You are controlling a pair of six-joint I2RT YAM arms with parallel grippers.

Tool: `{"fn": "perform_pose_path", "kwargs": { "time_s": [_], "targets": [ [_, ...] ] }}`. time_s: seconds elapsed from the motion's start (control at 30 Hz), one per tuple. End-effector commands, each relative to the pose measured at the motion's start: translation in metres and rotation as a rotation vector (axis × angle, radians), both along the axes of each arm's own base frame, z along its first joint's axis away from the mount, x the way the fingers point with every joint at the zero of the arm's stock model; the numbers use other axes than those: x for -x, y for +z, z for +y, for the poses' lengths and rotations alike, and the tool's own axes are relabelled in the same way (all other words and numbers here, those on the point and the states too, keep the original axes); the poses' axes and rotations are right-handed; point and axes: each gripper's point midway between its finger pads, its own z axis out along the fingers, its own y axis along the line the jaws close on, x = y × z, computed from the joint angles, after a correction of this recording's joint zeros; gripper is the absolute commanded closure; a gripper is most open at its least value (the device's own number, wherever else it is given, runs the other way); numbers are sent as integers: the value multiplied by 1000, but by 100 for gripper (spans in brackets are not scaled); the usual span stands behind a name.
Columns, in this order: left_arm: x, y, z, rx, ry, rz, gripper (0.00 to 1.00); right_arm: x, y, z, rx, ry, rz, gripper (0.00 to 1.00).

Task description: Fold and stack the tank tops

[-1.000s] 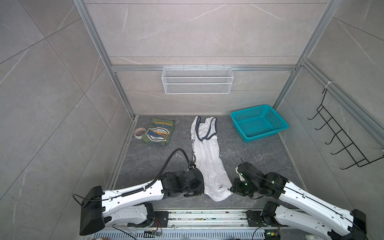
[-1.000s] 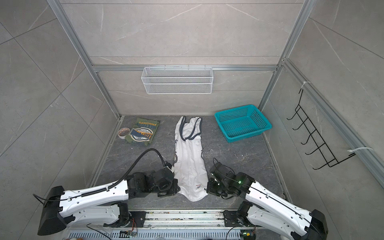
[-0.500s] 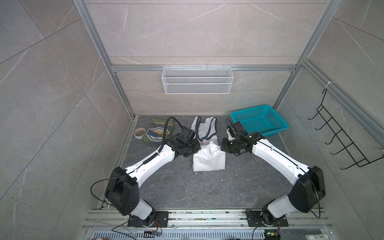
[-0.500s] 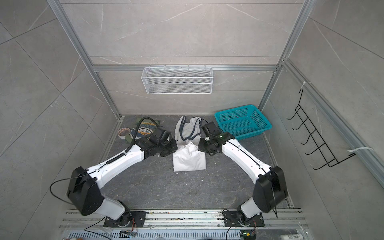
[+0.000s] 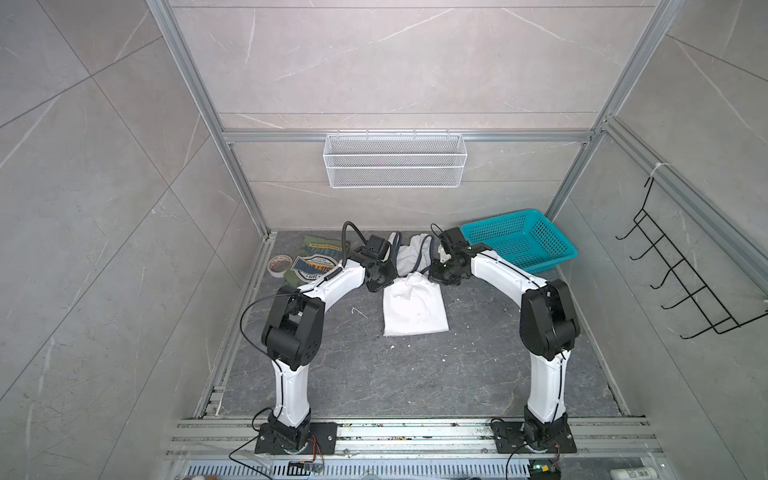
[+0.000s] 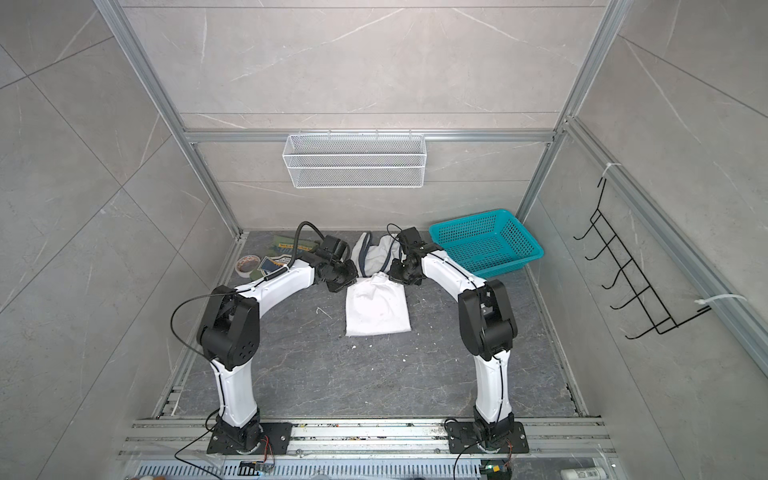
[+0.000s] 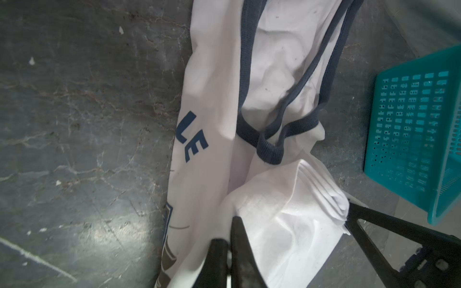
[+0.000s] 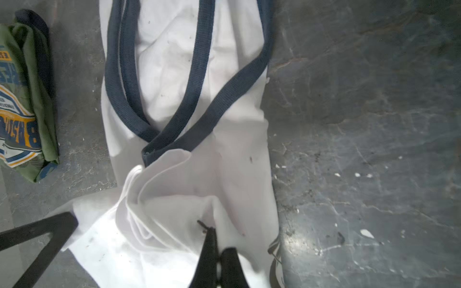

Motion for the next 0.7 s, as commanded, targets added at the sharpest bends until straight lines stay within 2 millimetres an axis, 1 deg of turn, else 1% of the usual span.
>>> {"fn": "perform_pose_path", "kwargs": {
  "time_s": [0.0,0.1,0.13,0.17,0.2,0.23,0.27,0.3,0.37,0.4,0.47,0.53,0.6,0.67],
  "targets": [
    [-19,0,-3,21,-28,-20,90,-16,-3,-1,13,5,-14,100],
    [-28,-7,-2,20,-29,-12,85,-22,-9,-7,37,-14,-6,100],
    [-30,-8,-1,17,-31,-6,80,-24,-10,-7,38,-17,-6,93],
    [-32,-10,-1,12,-32,1,73,-26,-11,-9,40,-19,-7,80],
    [-34,-10,1,10,-31,3,66,-27,-11,-9,43,-20,-5,70],
    [-35,-11,2,5,-31,5,60,-27,-11,-10,47,-21,1,63],
    [-37,-9,4,2,-34,2,54,-27,-9,-12,57,-21,3,57],
    [-38,-5,7,-1,-34,-4,49,-26,-5,-14,65,-27,-3,55],
    [-39,4,17,-15,-34,-15,37,-21,4,-23,92,-42,-15,50],
    [-39,10,23,-22,-30,-22,32,-18,10,-26,97,-46,-27,48],
    [-33,26,36,-36,-30,-49,24,-4,19,-31,92,-42,-38,45],
    [-20,40,48,-64,-35,-71,19,14,25,-35,76,-40,-38,43],
    [1,44,56,-71,-41,-63,18,35,25,-37,38,-36,-41,43],
    [26,42,59,-36,-45,-55,18,59,22,-38,-5,-27,-26,43]
  ]
}}
